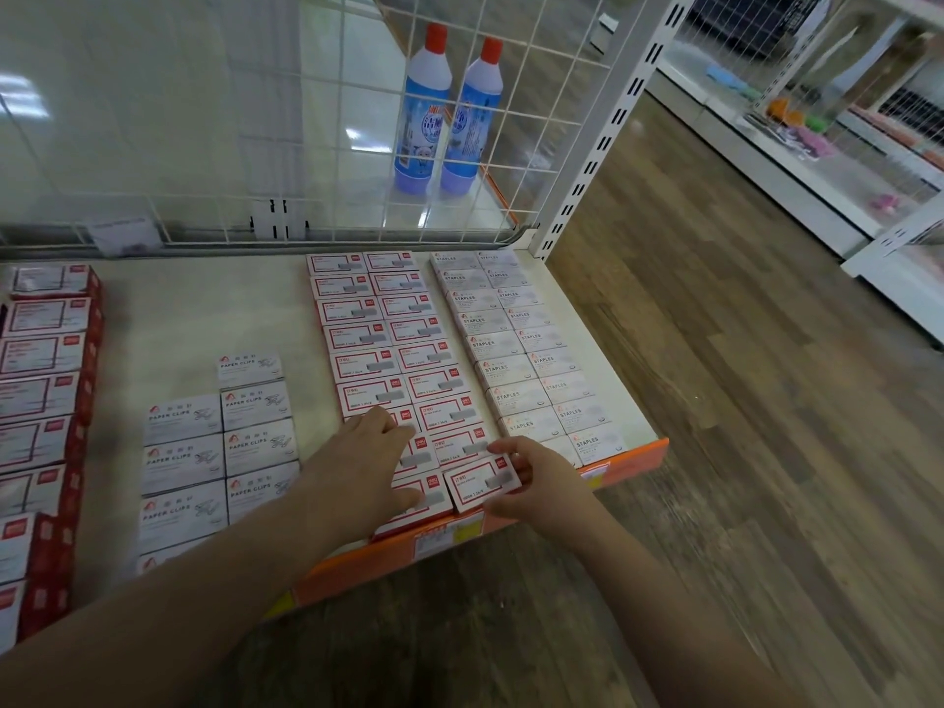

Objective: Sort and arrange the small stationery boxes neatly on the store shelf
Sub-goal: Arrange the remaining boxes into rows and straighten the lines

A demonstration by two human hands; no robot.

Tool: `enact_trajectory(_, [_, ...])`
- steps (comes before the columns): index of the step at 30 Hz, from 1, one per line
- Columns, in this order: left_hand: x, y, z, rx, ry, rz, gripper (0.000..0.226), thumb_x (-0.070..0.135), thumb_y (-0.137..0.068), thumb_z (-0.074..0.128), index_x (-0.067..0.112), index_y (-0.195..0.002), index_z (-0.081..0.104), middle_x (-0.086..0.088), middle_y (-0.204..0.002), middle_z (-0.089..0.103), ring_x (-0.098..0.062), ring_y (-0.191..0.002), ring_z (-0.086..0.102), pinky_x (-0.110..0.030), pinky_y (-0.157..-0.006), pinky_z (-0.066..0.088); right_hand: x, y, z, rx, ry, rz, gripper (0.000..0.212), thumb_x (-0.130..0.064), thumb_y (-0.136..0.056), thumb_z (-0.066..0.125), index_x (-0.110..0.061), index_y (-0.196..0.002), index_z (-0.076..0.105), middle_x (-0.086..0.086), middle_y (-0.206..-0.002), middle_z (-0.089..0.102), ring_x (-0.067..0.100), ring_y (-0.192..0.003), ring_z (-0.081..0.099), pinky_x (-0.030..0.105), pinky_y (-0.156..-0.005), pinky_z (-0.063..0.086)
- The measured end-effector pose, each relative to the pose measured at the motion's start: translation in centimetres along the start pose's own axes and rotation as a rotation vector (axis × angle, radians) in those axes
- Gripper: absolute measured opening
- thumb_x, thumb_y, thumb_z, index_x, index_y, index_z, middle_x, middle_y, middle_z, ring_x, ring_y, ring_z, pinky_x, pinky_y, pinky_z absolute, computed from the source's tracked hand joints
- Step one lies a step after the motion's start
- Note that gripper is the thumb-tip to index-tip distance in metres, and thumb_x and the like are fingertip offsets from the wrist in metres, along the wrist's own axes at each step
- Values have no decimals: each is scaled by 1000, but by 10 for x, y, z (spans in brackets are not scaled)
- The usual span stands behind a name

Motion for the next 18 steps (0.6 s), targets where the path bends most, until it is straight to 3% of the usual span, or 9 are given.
enact_trajectory(18, [0,-1,1,-16,-1,4,73,49,-87,55,24,-146,20,4,-145,27,-14,-134,26,-31,-107,34,-8,-6,-1,41,121,-81,43,-10,-82,67,-23,-122,55,2,-126,57,18,-112,58,35,-89,54])
Point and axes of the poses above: each hand's wrist, its own y-axis away from the middle knuckle, its own z-axis out of the palm, x = y × z, the point moved 8 cm from there along -y, towards the middle knuckle
